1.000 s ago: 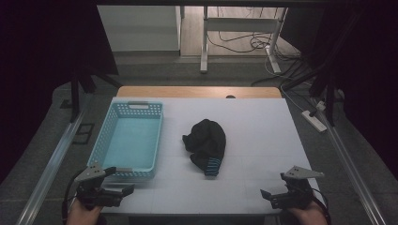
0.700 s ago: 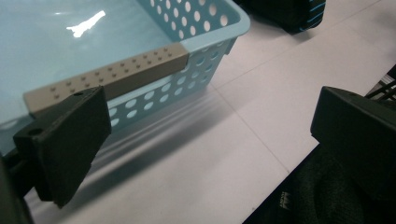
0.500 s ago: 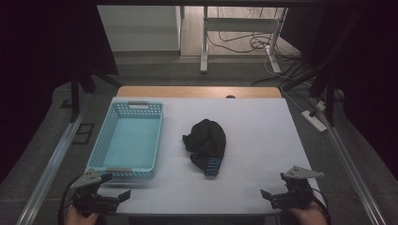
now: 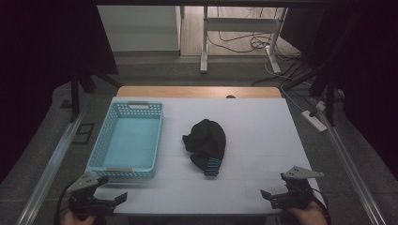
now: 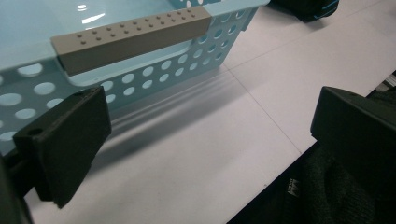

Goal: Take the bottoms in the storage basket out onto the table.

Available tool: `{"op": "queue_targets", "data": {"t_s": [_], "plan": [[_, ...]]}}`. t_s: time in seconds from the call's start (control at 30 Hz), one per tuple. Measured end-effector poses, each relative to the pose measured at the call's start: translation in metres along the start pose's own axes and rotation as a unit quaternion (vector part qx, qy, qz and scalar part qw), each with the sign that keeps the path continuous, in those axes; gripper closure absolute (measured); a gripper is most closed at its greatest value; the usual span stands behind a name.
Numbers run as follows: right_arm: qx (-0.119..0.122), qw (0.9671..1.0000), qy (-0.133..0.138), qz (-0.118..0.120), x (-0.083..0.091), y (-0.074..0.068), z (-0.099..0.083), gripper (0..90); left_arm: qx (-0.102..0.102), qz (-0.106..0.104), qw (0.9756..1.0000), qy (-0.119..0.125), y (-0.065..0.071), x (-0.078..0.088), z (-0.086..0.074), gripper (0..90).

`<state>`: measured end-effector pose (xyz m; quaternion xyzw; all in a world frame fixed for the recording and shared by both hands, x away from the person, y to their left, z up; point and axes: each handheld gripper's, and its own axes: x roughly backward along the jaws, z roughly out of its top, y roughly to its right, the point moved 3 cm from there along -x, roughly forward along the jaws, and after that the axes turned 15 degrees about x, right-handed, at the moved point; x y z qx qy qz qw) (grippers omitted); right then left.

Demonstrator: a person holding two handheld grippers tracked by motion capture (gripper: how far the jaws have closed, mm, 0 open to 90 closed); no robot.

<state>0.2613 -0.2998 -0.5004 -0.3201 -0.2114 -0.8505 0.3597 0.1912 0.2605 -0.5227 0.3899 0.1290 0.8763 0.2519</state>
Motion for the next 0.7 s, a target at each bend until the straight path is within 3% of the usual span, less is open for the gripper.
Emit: {"op": "queue_targets", "data": {"t_s": [0.7], "plan": [[0.003, 1.0000, -0.004, -0.003, 0.0003, -0.0010, -0.0006, 0.0, 0.000, 0.011, 0.9998, -0.019, -0.0039, 0.0038, -0.0045, 0.0]]}}
